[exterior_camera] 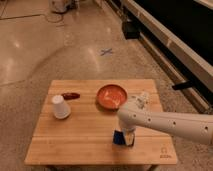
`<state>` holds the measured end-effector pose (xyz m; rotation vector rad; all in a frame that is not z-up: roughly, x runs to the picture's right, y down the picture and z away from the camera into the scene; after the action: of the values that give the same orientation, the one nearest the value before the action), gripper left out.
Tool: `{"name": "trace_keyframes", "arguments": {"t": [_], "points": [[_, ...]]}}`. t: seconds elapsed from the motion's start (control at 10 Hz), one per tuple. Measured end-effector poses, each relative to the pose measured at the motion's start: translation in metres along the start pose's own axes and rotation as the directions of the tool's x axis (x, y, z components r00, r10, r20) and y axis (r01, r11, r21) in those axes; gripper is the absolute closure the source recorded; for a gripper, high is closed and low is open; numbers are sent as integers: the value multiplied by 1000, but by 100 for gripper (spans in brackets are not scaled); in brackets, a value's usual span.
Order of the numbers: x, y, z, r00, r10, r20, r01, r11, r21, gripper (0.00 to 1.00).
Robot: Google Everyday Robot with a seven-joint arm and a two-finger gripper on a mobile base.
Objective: Wipe the white sponge on the table
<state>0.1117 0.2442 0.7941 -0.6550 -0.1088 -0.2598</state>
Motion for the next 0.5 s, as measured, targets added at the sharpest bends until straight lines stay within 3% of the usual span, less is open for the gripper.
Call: {"name": "trace_keyframes", "arguments": {"t": [0.2,0.5], "points": [[29,22,7,999,33,-21,-34,999,-38,88],[72,38,13,995,91,-45,-94,993,-69,57]]}}
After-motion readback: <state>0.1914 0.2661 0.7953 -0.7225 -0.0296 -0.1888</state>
